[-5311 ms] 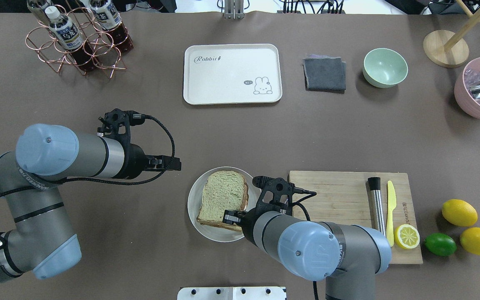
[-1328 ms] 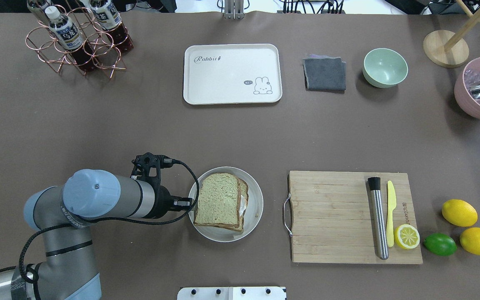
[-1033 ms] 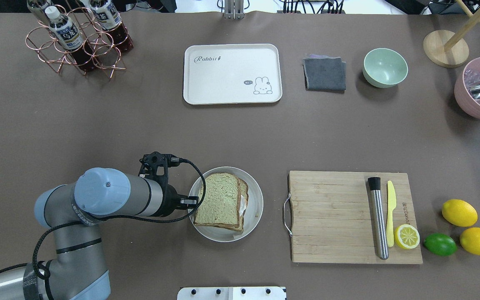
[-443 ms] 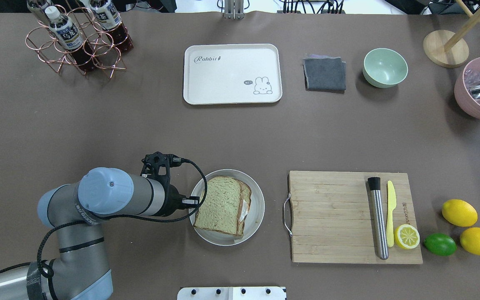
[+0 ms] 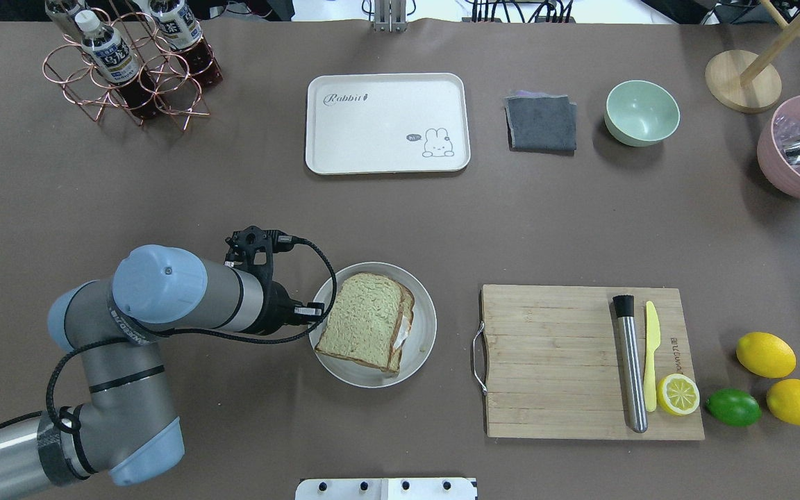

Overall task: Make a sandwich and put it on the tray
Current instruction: 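Carry the plate with the sandwich onto the white tray with the left gripper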

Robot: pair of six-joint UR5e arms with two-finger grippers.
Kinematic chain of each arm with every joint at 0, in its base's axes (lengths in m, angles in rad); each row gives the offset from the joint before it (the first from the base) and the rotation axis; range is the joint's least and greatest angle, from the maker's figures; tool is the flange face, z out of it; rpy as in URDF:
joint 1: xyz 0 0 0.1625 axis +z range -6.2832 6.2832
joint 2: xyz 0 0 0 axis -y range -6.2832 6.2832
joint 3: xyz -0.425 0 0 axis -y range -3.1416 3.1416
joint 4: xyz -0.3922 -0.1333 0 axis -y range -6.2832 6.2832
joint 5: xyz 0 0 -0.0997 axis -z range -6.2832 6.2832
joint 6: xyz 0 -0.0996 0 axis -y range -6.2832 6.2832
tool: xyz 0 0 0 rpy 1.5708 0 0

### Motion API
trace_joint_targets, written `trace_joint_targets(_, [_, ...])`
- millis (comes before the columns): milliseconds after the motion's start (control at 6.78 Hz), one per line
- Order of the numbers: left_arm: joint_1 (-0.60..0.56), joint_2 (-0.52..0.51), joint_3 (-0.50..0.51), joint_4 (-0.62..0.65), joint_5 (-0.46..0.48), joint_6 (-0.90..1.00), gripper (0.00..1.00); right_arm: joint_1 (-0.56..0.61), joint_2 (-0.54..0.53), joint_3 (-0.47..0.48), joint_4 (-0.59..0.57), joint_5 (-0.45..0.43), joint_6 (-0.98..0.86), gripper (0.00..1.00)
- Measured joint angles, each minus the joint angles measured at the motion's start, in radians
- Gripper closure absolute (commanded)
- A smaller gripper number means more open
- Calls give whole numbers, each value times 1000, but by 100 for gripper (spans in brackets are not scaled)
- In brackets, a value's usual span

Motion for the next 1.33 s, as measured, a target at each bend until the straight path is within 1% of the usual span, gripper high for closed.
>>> trace_joint_targets(148, [-60,-17,14,1,-49,31,100,1,-2,0,1,-3,-1,0])
trace_joint_targets(295, [-117,-59,60,3,-92,45,100,1,-3,0,2,-7,-2,0])
trace_joint_targets(443, [-179,-122,143,1,-144,50,100,3,-4,0,3,-9,-2,0])
trace_joint_targets(738, [-307,-269,368,-14,-246,89,100,5,-3,-1,3,-12,-2,0])
trace_joint_targets(885, [-359,-361,503,-19,-277,112,100,5,-3,-1,4,-12,-2,0])
trace_joint_targets(1180, [-423,-540,784,-62,-290,150,100,6,-2,0,4,-11,-1,0])
trace_joint_targets(1328, [-434,-619,919,-101,-279,161,100,6,0,0,4,-12,-1,0])
